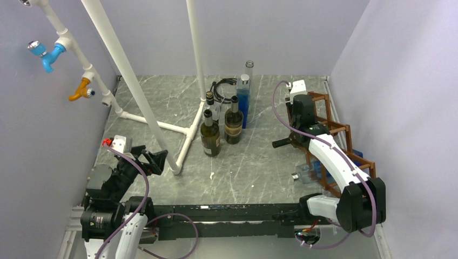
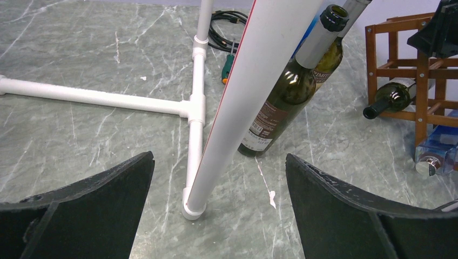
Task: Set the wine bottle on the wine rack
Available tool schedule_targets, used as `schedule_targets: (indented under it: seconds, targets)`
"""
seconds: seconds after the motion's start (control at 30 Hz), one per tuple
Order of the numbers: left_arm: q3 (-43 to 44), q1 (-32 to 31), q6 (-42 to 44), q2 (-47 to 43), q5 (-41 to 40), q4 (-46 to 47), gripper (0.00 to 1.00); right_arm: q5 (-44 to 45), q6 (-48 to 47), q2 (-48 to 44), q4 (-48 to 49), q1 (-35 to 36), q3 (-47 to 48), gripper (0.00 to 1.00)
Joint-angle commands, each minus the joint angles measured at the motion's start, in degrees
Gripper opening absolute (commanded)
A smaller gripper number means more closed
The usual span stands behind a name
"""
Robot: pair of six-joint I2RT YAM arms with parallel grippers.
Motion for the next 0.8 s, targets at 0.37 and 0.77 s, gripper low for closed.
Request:
schedule_targets:
  seconds: [0.37,0.77]
  targets:
    - [0.3,0.7,-0.8,0.4,0.0,1.9,0.98,-12.6,-5.9,7.3,8.9,0.8,4.5,0.23]
    - [0.2,1.0,-0.6,0.0,0.3,2.0,0.98,-11.6,4.3,1.4,-4.1,1.5,10.4,0.73]
